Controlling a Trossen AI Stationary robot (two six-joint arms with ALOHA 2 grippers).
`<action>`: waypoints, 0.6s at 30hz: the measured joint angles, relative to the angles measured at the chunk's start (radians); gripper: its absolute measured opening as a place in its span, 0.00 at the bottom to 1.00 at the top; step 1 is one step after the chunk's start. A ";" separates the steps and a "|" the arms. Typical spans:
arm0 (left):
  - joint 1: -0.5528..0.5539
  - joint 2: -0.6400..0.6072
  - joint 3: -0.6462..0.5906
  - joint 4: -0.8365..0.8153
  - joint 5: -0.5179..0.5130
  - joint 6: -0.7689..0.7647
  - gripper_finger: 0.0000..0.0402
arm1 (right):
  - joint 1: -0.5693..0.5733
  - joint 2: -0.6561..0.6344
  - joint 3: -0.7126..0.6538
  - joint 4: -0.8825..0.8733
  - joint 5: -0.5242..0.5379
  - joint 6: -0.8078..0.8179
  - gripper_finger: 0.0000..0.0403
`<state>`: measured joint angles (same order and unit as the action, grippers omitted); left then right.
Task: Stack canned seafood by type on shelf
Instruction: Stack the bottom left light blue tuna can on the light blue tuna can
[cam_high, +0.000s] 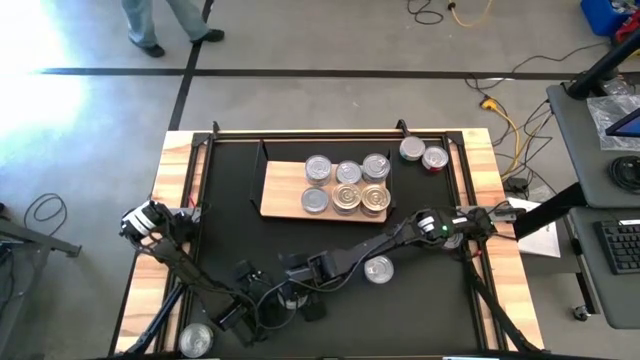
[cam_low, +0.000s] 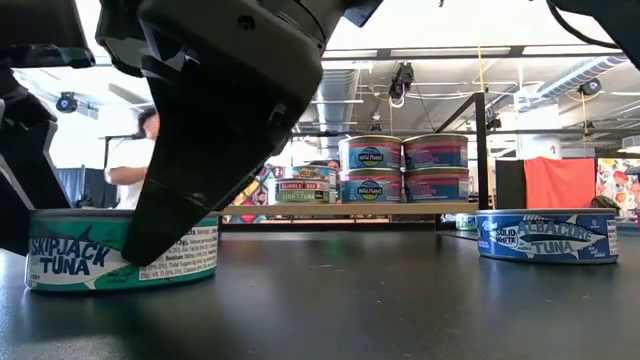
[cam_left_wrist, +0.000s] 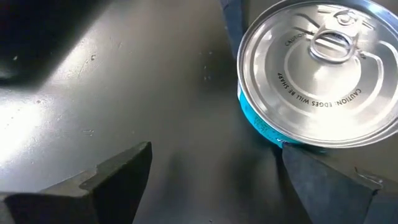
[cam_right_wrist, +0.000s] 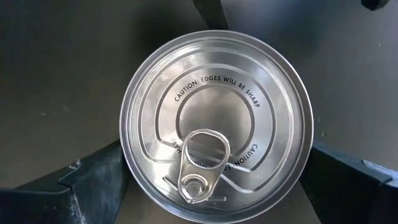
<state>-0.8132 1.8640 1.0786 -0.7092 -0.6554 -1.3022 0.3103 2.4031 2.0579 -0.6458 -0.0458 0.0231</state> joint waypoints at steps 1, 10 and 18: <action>0.001 0.000 0.000 0.001 0.000 0.000 0.87 | 0.000 0.000 0.000 -0.002 0.007 0.022 0.99; 0.007 0.000 -0.001 0.013 0.000 0.002 0.87 | -0.010 0.001 -0.002 -0.005 0.014 0.097 0.99; 0.051 0.000 -0.002 0.032 0.003 0.003 0.87 | -0.010 0.001 -0.003 -0.017 0.054 0.128 0.99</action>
<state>-0.7623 1.8641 1.0767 -0.6769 -0.6521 -1.2991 0.3002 2.4039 2.0544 -0.6626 0.0085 0.1511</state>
